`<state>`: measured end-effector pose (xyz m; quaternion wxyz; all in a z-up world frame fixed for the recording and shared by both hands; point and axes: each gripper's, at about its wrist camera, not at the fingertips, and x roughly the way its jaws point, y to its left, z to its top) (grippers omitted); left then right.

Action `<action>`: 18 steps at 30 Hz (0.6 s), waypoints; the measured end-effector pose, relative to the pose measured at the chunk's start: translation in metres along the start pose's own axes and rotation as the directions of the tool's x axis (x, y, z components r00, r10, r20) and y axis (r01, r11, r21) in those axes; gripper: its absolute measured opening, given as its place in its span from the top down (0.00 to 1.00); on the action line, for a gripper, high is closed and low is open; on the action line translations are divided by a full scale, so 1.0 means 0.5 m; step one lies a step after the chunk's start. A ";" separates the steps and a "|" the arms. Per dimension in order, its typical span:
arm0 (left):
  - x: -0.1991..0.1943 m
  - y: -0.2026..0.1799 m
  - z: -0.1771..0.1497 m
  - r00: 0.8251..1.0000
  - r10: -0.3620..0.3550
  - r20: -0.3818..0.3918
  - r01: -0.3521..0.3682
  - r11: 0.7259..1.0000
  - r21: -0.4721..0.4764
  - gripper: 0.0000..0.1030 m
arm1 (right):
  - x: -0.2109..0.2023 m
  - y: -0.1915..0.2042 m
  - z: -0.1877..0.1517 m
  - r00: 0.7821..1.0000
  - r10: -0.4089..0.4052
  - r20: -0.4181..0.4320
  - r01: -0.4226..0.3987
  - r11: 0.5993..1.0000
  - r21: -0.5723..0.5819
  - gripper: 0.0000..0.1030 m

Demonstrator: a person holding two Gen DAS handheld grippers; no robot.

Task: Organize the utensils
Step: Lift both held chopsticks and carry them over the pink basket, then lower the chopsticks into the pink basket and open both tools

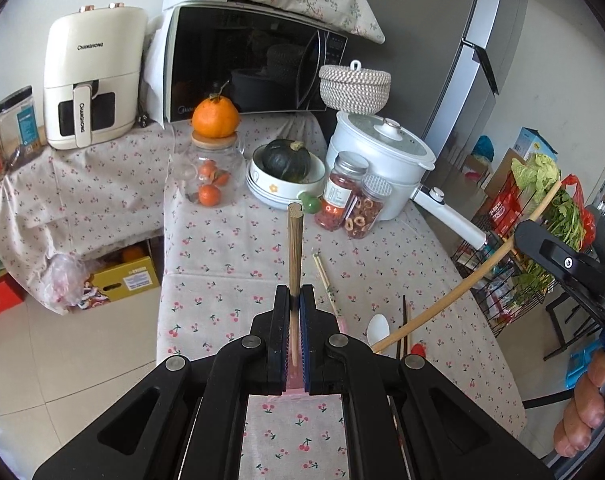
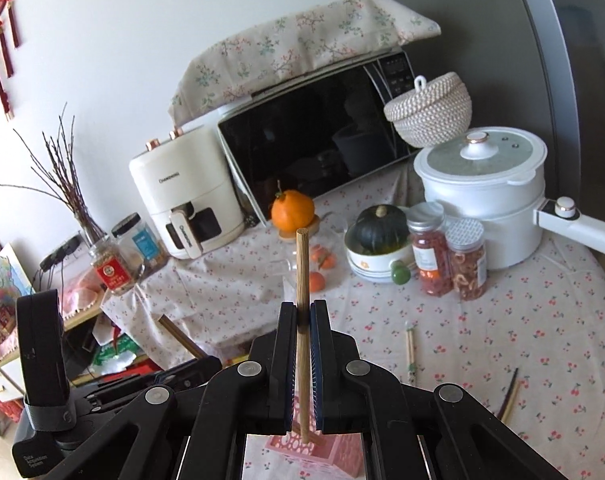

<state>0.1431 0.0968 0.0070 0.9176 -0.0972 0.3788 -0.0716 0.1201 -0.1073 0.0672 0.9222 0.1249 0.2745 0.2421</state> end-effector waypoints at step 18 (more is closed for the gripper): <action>0.080 0.039 0.008 0.993 -0.055 -0.108 0.046 0.995 -0.090 0.96 | 0.188 0.012 -0.053 0.965 -0.131 -0.228 0.110 0.989 -0.103 0.95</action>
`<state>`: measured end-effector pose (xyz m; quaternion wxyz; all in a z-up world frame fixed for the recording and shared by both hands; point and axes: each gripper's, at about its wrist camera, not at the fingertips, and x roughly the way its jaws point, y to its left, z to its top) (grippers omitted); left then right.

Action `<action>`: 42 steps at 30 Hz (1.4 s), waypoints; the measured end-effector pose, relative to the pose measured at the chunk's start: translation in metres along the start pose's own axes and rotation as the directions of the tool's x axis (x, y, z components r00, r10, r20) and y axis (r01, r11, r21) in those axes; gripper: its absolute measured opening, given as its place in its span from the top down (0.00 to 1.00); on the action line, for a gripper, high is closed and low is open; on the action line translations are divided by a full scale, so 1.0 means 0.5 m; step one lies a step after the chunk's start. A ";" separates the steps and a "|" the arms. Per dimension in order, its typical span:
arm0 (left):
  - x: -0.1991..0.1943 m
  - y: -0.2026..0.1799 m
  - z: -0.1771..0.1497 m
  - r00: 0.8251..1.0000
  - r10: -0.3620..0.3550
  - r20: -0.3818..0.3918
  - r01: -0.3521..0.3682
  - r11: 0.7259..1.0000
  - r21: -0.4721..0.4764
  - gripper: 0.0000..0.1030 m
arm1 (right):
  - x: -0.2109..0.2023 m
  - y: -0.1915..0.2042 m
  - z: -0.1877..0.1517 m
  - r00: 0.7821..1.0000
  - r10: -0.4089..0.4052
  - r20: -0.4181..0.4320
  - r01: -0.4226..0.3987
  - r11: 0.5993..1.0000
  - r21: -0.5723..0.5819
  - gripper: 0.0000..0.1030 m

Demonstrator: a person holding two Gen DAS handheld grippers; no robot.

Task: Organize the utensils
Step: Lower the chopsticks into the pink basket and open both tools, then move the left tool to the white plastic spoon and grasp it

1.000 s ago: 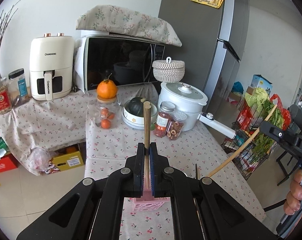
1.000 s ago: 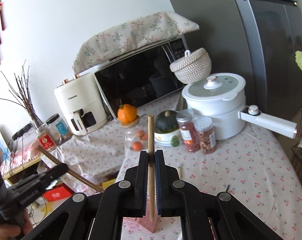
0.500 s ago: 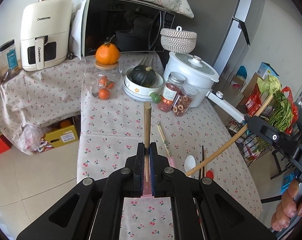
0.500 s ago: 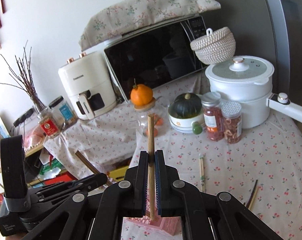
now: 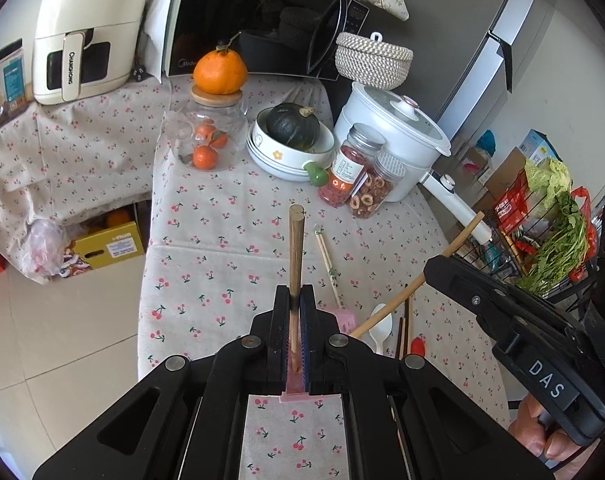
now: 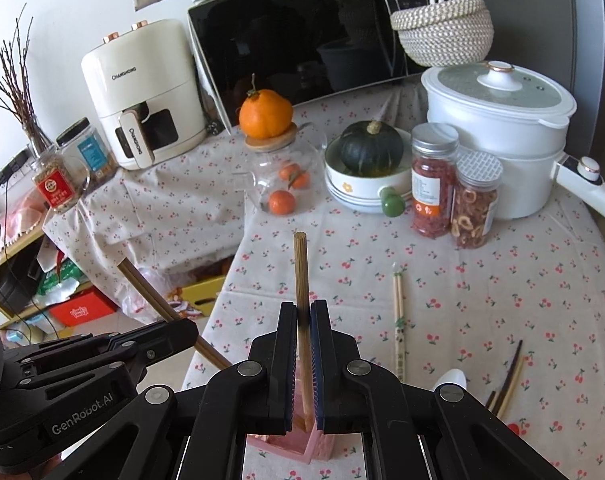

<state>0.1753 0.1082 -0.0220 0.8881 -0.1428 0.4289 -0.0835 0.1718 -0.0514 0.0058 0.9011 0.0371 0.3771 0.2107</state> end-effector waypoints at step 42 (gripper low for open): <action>0.018 -0.049 -0.230 0.983 0.138 -0.117 -0.129 0.988 0.086 0.18 | -0.055 -0.239 -0.207 0.968 -0.197 -0.156 0.190 0.980 -0.058 0.14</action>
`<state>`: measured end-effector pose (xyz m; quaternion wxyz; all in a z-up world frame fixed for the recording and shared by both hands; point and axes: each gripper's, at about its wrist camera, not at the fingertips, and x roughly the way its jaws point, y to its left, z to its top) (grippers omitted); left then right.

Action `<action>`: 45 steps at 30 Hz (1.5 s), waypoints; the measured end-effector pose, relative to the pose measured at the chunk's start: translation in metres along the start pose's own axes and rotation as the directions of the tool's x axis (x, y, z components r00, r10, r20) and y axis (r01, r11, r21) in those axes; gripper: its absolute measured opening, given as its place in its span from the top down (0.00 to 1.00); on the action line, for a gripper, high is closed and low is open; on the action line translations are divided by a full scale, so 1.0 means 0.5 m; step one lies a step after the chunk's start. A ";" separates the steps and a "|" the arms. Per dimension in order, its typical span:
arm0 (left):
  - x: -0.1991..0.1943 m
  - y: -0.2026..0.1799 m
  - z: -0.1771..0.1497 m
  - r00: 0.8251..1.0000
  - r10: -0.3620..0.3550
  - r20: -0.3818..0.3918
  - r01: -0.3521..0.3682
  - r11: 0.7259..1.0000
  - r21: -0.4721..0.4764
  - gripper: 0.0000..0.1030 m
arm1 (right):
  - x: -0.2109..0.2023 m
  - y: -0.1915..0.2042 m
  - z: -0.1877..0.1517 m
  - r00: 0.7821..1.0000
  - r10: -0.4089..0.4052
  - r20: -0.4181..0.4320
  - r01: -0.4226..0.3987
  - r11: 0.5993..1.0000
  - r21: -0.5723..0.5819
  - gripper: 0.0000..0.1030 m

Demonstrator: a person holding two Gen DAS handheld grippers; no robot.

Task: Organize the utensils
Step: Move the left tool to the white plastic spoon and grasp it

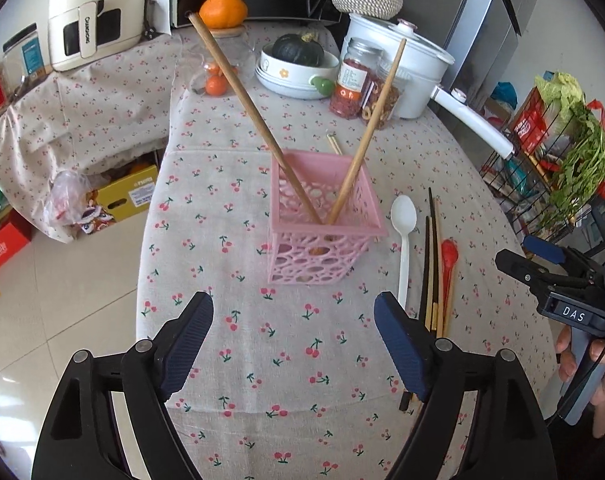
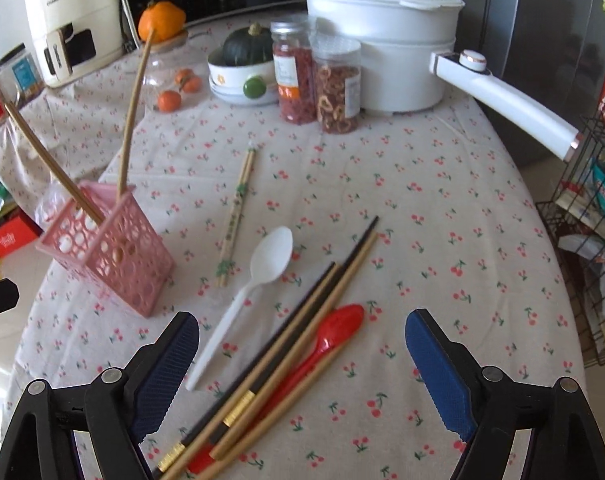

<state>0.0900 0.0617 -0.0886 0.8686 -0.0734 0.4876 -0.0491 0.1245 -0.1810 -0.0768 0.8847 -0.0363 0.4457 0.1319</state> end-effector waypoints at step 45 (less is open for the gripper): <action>0.350 -0.313 0.184 0.972 0.146 -0.182 -0.127 0.986 0.112 0.57 | 0.045 -0.278 -0.033 0.982 0.038 -0.185 0.040 0.916 0.400 0.14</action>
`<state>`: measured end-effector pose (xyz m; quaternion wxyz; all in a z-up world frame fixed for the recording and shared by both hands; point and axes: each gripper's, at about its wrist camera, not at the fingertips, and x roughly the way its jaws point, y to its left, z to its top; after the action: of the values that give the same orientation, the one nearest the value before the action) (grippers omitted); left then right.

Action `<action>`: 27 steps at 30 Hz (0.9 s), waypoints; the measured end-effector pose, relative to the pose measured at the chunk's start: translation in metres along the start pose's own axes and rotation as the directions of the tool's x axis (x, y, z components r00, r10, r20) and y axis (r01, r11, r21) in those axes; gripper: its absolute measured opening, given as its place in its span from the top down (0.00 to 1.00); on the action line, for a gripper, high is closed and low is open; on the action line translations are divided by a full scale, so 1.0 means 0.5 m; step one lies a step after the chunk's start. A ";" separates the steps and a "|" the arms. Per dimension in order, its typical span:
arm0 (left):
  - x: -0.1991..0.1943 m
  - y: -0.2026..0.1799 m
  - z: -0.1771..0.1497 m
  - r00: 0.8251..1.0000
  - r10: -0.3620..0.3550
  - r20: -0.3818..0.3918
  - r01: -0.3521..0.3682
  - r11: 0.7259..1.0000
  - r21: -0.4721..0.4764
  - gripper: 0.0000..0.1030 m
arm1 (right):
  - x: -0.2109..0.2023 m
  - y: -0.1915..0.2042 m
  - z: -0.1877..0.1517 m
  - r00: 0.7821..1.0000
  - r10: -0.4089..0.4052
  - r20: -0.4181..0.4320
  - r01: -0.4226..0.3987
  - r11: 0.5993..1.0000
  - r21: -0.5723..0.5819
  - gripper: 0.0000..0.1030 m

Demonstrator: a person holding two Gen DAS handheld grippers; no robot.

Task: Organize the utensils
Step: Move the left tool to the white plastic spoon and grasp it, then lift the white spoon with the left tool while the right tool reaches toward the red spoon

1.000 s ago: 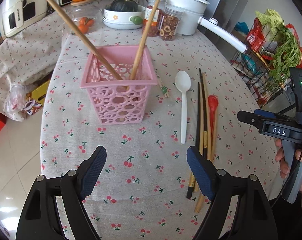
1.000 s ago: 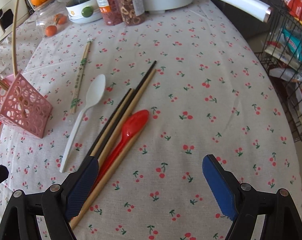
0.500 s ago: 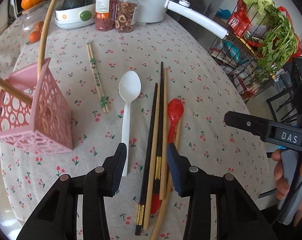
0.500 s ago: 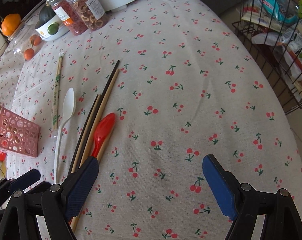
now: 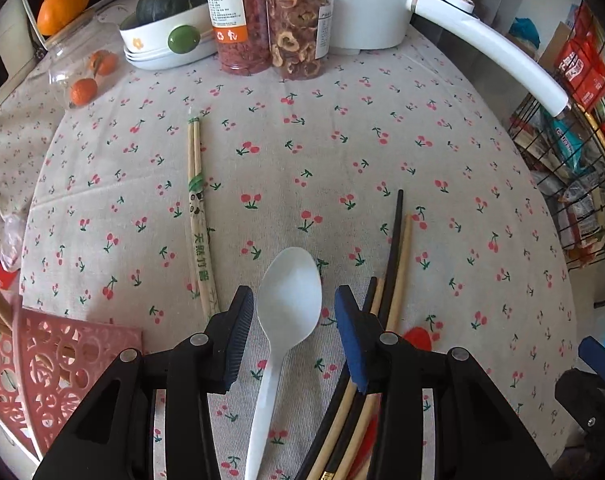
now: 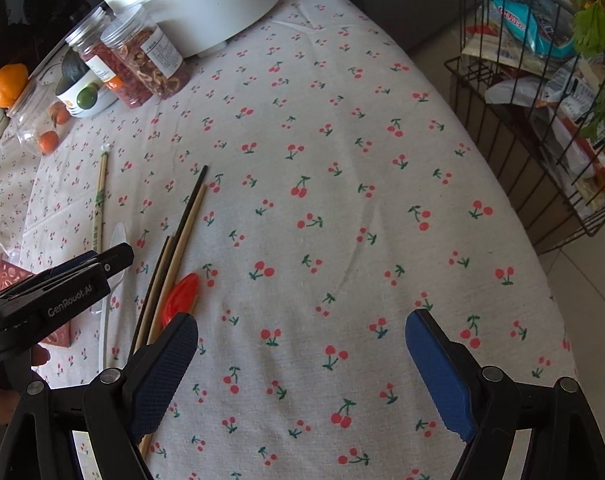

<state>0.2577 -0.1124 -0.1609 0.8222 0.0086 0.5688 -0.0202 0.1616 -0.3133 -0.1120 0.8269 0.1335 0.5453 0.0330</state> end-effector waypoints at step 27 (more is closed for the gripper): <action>-0.346 0.065 -0.190 0.911 -0.281 0.302 0.232 0.954 0.188 0.65 | 0.031 0.060 -0.030 0.997 0.016 -0.073 -0.015 1.000 0.015 0.14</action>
<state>0.1093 -0.0722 -0.0330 0.8919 -0.0090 0.4184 -0.1713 0.1569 -0.2786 -0.1238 0.8050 0.1426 0.5745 0.0405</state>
